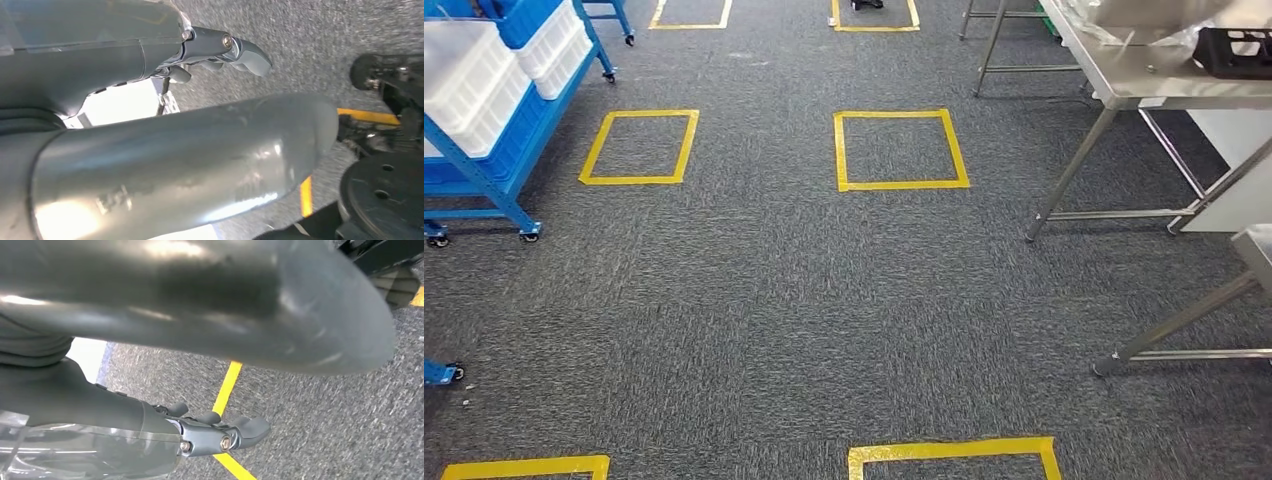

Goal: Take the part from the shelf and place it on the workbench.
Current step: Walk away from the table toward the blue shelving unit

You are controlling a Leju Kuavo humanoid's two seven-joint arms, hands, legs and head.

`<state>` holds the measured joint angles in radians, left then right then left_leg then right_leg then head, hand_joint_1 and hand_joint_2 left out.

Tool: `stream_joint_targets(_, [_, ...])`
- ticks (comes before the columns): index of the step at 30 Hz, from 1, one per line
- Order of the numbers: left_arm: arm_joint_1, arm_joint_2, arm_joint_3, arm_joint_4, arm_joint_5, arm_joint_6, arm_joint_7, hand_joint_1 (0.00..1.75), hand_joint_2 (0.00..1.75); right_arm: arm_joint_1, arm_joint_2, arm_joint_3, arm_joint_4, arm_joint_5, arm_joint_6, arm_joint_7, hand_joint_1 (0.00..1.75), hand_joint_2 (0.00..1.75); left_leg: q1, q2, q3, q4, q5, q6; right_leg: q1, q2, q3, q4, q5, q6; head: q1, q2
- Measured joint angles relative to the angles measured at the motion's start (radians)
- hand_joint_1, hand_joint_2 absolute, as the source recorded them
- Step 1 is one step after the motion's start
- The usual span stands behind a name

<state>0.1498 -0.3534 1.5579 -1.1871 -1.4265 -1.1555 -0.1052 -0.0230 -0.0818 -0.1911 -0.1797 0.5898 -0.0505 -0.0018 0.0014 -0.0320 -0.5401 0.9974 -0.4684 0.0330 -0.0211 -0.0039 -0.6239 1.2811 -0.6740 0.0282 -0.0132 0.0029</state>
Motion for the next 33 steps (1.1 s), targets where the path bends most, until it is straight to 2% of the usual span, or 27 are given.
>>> stream_joint_targets(1, [0.0,0.0,0.0,0.0,0.0,0.0,0.0,0.0,0.0,0.002,0.0,0.0,0.0,0.0,0.0,0.0,0.0,0.0,-0.001,-0.014,0.002,0.0,-0.001,0.0,0.0,0.002,-0.008,0.001,0.019,-0.002,0.0,0.0])
stream_joint_targets(2, [0.0,0.0,0.0,0.0,0.0,0.0,0.0,0.0,0.0,0.003,0.0,0.0,0.0,0.0,0.0,0.0,0.0,0.0,-0.001,-0.029,0.004,0.001,-0.001,0.0,0.0,0.006,0.002,-0.037,0.056,-0.004,0.0,0.0])
stream_joint_targets(3, [0.0,0.0,0.0,0.0,0.0,0.001,0.0,0.0,0.0,0.004,0.0,0.0,0.0,0.0,0.0,0.0,0.0,0.0,-0.001,-0.043,0.007,0.002,-0.003,-0.002,0.0,0.018,0.026,-0.102,0.102,-0.006,0.0,0.0])
stream_joint_targets(4, [0.0,0.0,0.0,0.0,0.0,0.001,0.0,0.0,0.0,0.004,0.0,0.0,0.0,0.0,0.0,0.0,0.0,0.0,-0.003,-0.055,0.007,0.005,-0.005,-0.005,0.0,0.042,0.053,-0.17,0.136,-0.009,0.0,0.0])
stream_joint_targets(5, [-0.001,0.0,0.0,0.0,0.0,0.001,0.0,0.0,0.0,0.004,0.0,0.0,0.0,0.0,0.0,0.0,0.0,0.0,-0.003,-0.066,0.005,0.008,-0.008,-0.01,0.0,0.062,0.072,-0.222,0.158,-0.012,0.0,0.0])
stream_joint_targets(6, [-0.001,0.0,0.0,0.0,0.001,0.001,0.0,0.0,0.0,0.004,0.0,0.0,0.0,0.0,0.0,0.0,0.0,0.0,-0.003,-0.076,0.001,0.011,-0.01,-0.015,0.001,0.077,0.083,-0.251,0.166,-0.014,0.0,0.0])
stream_joint_targets(7, [-0.001,-0.001,0.0,0.0,0.001,0.001,0.0,0.0,0.0,0.002,-0.001,0.0,0.001,0.0,0.0,0.0,0.0,0.0,-0.002,-0.086,-0.003,0.012,-0.011,-0.021,0.004,0.081,0.086,-0.26,0.163,-0.018,0.0,0.0])
stream_joint_targets(8, [0.0,-0.001,0.0,0.0,0.001,0.002,0.0,0.0,0.0,0.0,-0.001,0.0,0.0,0.0,0.0,0.0,0.0,0.0,0.0,-0.097,-0.005,0.011,-0.01,-0.028,0.004,0.069,0.087,-0.263,0.164,-0.023,0.0,0.0])
stream_joint_targets(9, [0.001,-0.001,0.0,0.0,0.001,0.003,0.001,0.0,0.0,-0.002,-0.001,0.0,0.0,0.0,0.0,0.0,0.0,0.0,0.002,-0.094,-0.006,0.013,-0.011,-0.033,0.004,0.056,0.09,-0.268,0.166,-0.03,0.0,0.0])
stream_joint_targets(11, [0.001,-0.001,0.0,0.001,0.001,0.012,0.002,0.0,0.0,-0.003,-0.001,0.0,0.0,0.002,0.002,0.0,0.0,0.0,0.001,-0.052,-0.024,0.056,-0.039,-0.042,0.002,0.029,0.096,-0.277,0.169,-0.044,-0.003,0.0])
stream_joint_targets(13, [-0.006,-0.001,0.0,0.002,-0.001,0.022,0.003,0.0,0.0,-0.001,-0.001,0.001,0.0,0.007,0.006,0.003,0.0,0.0,0.003,0.001,-0.079,0.17,-0.1,-0.049,0.005,0.0,0.099,-0.279,0.167,-0.053,-0.007,0.0])
stream_joint_targets(14, [-0.009,-0.001,0.0,0.004,-0.001,0.026,0.002,0.0,0.0,-0.001,-0.001,0.002,0.0,0.011,0.009,0.005,0.0,0.0,0.005,0.011,-0.111,0.235,-0.127,-0.053,0.007,-0.016,0.1,-0.279,0.165,-0.056,-0.008,0.0])
stream_joint_targets(15, [-0.011,-0.001,0.0,0.006,-0.002,0.029,0.002,0.0,0.0,-0.003,-0.001,0.003,0.0,0.015,0.012,0.008,0.0,0.0,0.007,0.017,-0.134,0.279,-0.14,-0.055,0.009,-0.031,0.101,-0.279,0.163,-0.057,-0.008,0.0])
stream_joint_targets(16, [-0.011,-0.001,0.0,0.009,-0.003,0.031,0.002,0.0,0.0,-0.006,-0.001,0.005,0.0,0.019,0.016,0.012,0.0,0.0,0.009,0.021,-0.14,0.291,-0.135,-0.057,0.01,-0.045,0.103,-0.279,0.16,-0.056,-0.008,0.0])
stream_joint_targets(17, [-0.011,-0.001,0.0,0.01,-0.004,0.033,0.002,0.0,0.0,-0.01,-0.001,0.007,0.0,0.023,0.019,0.015,0.0,0.0,0.01,0.026,-0.126,0.263,-0.112,-0.058,0.01,-0.058,0.106,-0.279,0.158,-0.055,-0.008,0.0])
stream_joint_targets(19, [-0.01,-0.001,0.0,0.012,-0.004,0.034,0.002,0.0,0.0,-0.017,-0.001,0.012,0.0,0.028,0.022,0.019,0.0,0.0,0.008,0.057,-0.057,0.128,-0.049,-0.052,0.012,-0.081,0.115,-0.278,0.151,-0.049,-0.008,0.0])
stream_joint_targets(21, [-0.011,-0.001,0.0,0.014,-0.004,0.032,0.001,0.0,0.0,-0.022,-0.001,0.015,0.0,0.029,0.023,0.02,0.0,0.0,0.002,0.082,-0.009,0.03,-0.016,-0.042,0.014,-0.101,0.124,-0.277,0.144,-0.038,-0.007,0.0])
stream_joint_targets(22, [-0.01,-0.001,0.0,0.015,-0.003,0.031,0.0,0.0,0.0,-0.025,-0.001,0.016,0.0,0.03,0.023,0.02,0.0,0.0,-0.001,0.084,-0.005,0.018,-0.015,-0.036,0.015,-0.109,0.127,-0.277,0.141,-0.033,-0.006,0.0])
stream_joint_targets(24, [-0.006,-0.001,0.0,0.016,-0.002,0.03,0.0,0.0,0.0,-0.034,0.0,0.018,-0.002,0.031,0.023,0.02,0.0,0.0,0.0,0.064,-0.004,0.013,-0.011,-0.026,0.013,-0.12,0.133,-0.279,0.138,-0.022,-0.006,0.0])
stream_joint_targets(25, [-0.004,-0.001,0.0,0.016,-0.001,0.029,0.001,0.0,0.0,-0.039,0.0,0.02,-0.003,0.032,0.022,0.019,0.0,0.0,0.001,0.054,-0.001,0.007,-0.006,-0.02,0.011,-0.107,0.133,-0.272,0.13,-0.018,-0.005,0.0])
stream_joint_targets(27, [-0.004,-0.002,0.0,0.016,0.002,0.029,0.002,0.0,0.0,-0.042,0.0,0.021,-0.004,0.035,0.021,0.018,0.0,0.0,0.005,0.035,0.005,-0.004,0.002,-0.008,0.006,-0.055,0.105,-0.205,0.085,-0.012,-0.002,0.0])
stream_joint_targets(28, [-0.009,-0.001,0.0,0.016,0.009,0.036,-0.002,0.0,0.0,-0.042,0.0,0.022,-0.004,0.038,0.021,0.018,0.0,0.0,0.004,0.026,0.004,-0.005,0.003,-0.005,0.004,-0.026,0.075,-0.145,0.053,-0.011,0.0,0.0])
stream_joint_targets(29, [-0.02,0.003,-0.002,0.016,0.033,0.061,-0.022,0.0,0.0,-0.042,0.0,0.023,-0.004,0.042,0.021,0.014,0.0,0.0,0.002,0.016,0.003,-0.004,0.004,-0.003,0.003,-0.01,0.039,-0.077,0.025,-0.011,0.001,0.0])
stream_joint_targets(30, [-0.039,0.012,-0.004,0.019,0.077,0.106,-0.062,0.0,0.0,-0.042,0.0,0.025,-0.004,0.048,0.021,0.008,0.0,0.0,0.001,0.004,0.002,-0.004,0.004,-0.002,0.003,-0.003,0.009,-0.024,0.011,-0.011,0.001,0.0])
stream_joint_targets(31, [-0.075,0.042,-0.016,0.048,0.167,0.197,-0.138,0.0,0.0,-0.042,0.0,0.028,-0.005,0.056,0.02,0.001,0.0,0.0,0.0,-0.014,0.001,-0.003,0.005,-0.002,0.003,0.0,-0.009,-0.003,0.02,-0.012,0.002,0.0])
stream_joint_targets(32, [-0.122,0.089,-0.038,0.104,0.298,0.328,-0.228,0.0,0.0,-0.043,0.002,0.031,-0.005,0.063,0.019,-0.006,0.0,0.0,0.002,-0.037,-0.001,-0.001,0.007,-0.004,0.004,0.004,-0.008,-0.021,0.05,-0.015,0.004,0.0])
stream_joint_targets(33, [-0.176,0.147,-0.072,0.187,0.462,0.507,-0.312,0.0,0.0,-0.045,0.004,0.034,-0.006,0.067,0.015,-0.008,0.0,0.0,0.005,-0.061,-0.002,0.003,0.007,-0.008,0.003,0.014,0.012,-0.08,0.095,-0.017,0.007,0.0])
